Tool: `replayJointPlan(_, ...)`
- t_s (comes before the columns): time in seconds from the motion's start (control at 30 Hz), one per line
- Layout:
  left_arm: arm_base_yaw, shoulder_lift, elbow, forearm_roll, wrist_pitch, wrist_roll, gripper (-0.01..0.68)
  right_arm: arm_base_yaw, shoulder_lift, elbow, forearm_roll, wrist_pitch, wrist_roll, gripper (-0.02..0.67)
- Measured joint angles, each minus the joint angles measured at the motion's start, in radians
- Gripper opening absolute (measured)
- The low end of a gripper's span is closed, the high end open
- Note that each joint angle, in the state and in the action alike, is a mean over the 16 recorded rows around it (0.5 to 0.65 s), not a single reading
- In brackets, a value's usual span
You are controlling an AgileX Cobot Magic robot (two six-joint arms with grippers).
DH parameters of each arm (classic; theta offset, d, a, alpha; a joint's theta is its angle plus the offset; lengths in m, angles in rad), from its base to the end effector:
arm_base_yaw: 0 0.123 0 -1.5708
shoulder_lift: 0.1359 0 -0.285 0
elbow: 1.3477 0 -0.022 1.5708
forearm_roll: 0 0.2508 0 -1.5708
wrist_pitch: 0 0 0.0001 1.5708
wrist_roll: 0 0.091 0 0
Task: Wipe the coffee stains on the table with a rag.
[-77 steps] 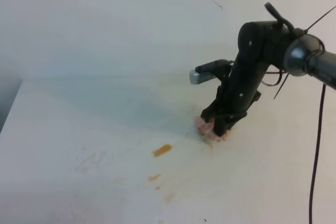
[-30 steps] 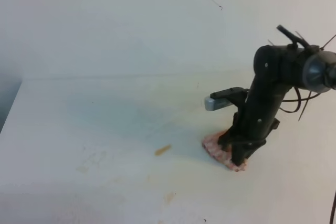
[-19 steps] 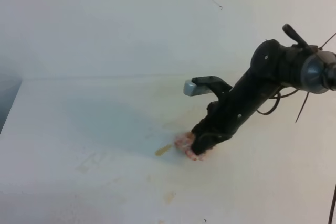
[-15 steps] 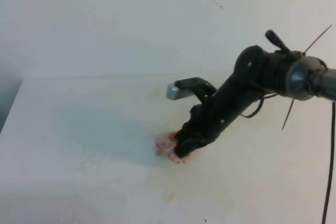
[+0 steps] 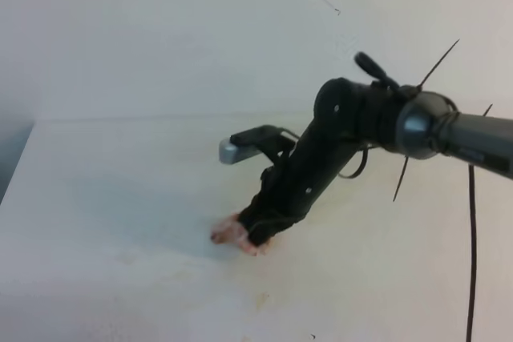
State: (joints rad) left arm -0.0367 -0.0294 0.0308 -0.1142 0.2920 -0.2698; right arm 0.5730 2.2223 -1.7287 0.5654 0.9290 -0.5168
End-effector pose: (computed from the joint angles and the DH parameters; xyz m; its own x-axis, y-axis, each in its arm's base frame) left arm 0.0535 -0.0050 0.1781 -0.2139 -0.3624 -0.9072 -0.0112 0.9295 -0.3687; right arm 0.3709 0.2858 0.1671 -0.6964 -0.6140 -0.3715 -0.7176 0.5992 0.3549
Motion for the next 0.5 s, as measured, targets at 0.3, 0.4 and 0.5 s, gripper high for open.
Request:
replayJointPlan(0.3, 0.000, 0.000, 0.000, 0.000, 0.000, 0.000, 0.000, -0.085, -0.072, -0.155, -0.167, 0.145, 0.099, 0.101)
replayJointPlan(0.4, 0.000, 0.000, 0.000, 0.000, 0.000, 0.000, 0.000, -0.103, -0.103, -0.188, -0.197, 0.196, 0.107, 0.153)
replayJointPlan(0.5, 0.000, 0.000, 0.000, 0.000, 0.000, 0.000, 0.000, -0.111, -0.131, -0.209, -0.213, 0.238, 0.108, 0.207)
